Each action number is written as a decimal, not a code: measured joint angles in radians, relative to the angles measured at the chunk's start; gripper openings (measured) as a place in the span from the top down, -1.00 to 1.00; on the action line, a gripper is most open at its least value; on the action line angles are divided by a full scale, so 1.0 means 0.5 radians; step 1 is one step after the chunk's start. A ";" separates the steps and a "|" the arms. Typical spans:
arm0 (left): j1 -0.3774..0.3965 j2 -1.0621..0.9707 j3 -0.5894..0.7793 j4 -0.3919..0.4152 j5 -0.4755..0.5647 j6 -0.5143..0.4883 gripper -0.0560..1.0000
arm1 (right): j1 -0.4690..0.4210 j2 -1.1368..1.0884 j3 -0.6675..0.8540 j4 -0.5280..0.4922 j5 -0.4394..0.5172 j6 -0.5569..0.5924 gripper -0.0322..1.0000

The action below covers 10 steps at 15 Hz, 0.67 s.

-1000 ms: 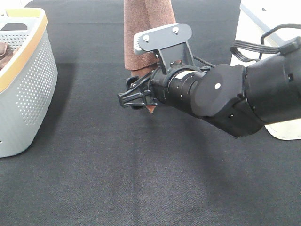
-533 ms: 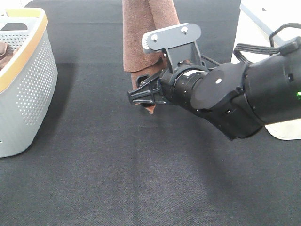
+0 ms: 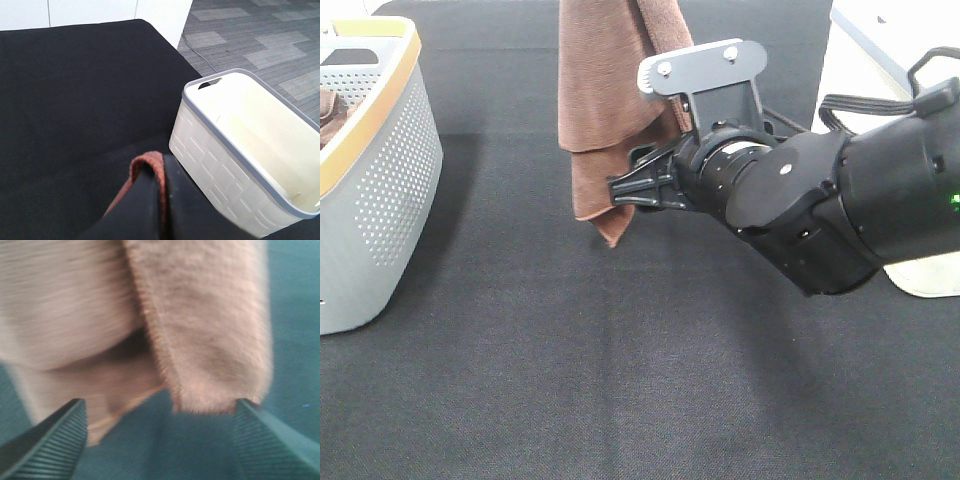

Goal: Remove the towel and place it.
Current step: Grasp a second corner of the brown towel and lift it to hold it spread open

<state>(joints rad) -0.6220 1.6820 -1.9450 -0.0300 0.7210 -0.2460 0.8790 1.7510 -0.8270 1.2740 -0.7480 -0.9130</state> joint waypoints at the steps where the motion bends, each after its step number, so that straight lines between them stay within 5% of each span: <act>1: 0.000 0.000 0.000 0.000 0.000 0.000 0.89 | 0.000 0.000 0.000 0.010 -0.026 -0.010 -0.38; 4: 0.000 0.000 0.000 0.000 0.002 0.000 0.89 | 0.000 0.000 0.000 0.010 -0.050 -0.050 -0.17; 10: 0.000 0.000 0.000 -0.016 0.012 0.000 0.89 | 0.000 0.000 0.000 0.010 -0.198 -0.108 -0.06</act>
<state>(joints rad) -0.6220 1.6820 -1.9450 -0.0380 0.7270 -0.2460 0.8790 1.7510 -0.8270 1.2790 -0.8470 -0.9670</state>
